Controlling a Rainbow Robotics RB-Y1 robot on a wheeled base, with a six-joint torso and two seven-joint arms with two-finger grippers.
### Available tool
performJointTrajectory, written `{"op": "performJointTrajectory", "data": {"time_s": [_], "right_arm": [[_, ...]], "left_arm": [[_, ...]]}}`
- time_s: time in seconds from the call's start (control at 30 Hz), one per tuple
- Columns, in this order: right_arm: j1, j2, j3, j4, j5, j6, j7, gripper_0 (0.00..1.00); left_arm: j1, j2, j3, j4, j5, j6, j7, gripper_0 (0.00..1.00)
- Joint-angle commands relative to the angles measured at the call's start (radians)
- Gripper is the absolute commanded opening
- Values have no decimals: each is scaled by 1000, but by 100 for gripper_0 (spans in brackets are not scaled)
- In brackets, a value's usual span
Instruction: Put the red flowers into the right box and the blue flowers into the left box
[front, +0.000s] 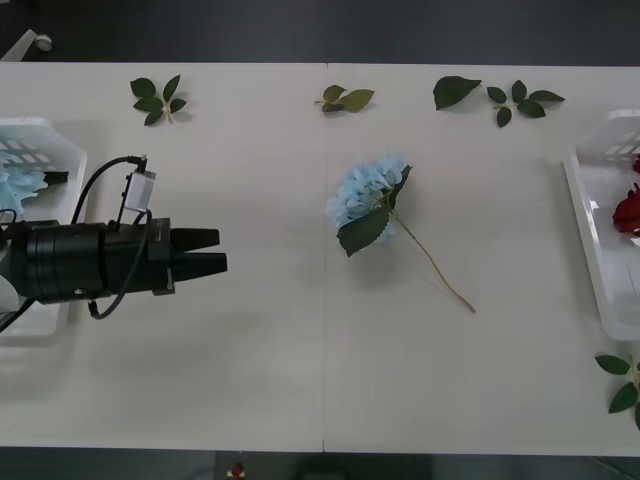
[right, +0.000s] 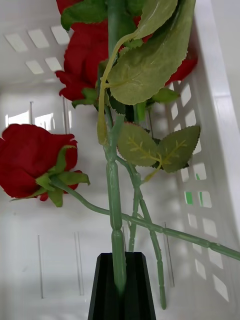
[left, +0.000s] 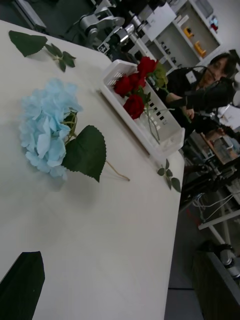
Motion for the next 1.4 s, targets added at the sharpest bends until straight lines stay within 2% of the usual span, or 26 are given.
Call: {"op": "performJointTrajectory", "data": {"time_s": [0.03, 0.1, 0.23, 0.27, 0.3, 0.4, 0.5, 0.6, 0.9, 1.0, 1.13, 1.4], "right_arm": [[-33, 36, -3, 36, 73, -10, -3, 0], [-44, 46, -3, 40, 112, -19, -4, 1], [-58, 57, -3, 43, 186, -28, -4, 42], [-64, 57, -3, 43, 206, -27, -3, 57], [-67, 57, -3, 43, 217, -19, -3, 67], [-75, 57, -3, 45, 226, 2, 1, 86], [-83, 57, -3, 43, 226, 25, 10, 96], [-92, 57, -3, 33, 226, 47, 20, 100], [-148, 25, -11, -99, 206, 173, 30, 100], [-172, -4, -11, -213, 204, 223, 25, 100], [-182, -36, -11, -385, 209, 222, 16, 100], [-187, -43, -11, -681, 263, 145, -119, 100]], "left_arm": [[32, -56, 29, -16, 15, -3, 28, 85], [33, -74, 33, -16, 20, 0, 28, 85], [33, -94, 52, -16, 37, 11, 28, 85], [33, -102, 62, -16, 43, 19, 28, 85], [33, -105, 67, -16, 48, 25, 28, 85], [33, -105, 75, -16, 75, 36, 28, 85], [33, -106, 85, -17, 95, 39, 28, 85], [32, -105, 114, -27, 97, 40, 28, 85], [9, -71, 165, -65, 72, 40, 28, 85], [-14, -57, 196, -66, 38, 43, 28, 85], [-23, -50, 230, -83, 28, 46, 35, 85], [-22, -74, 412, -227, -192, 103, 329, 85]]}}
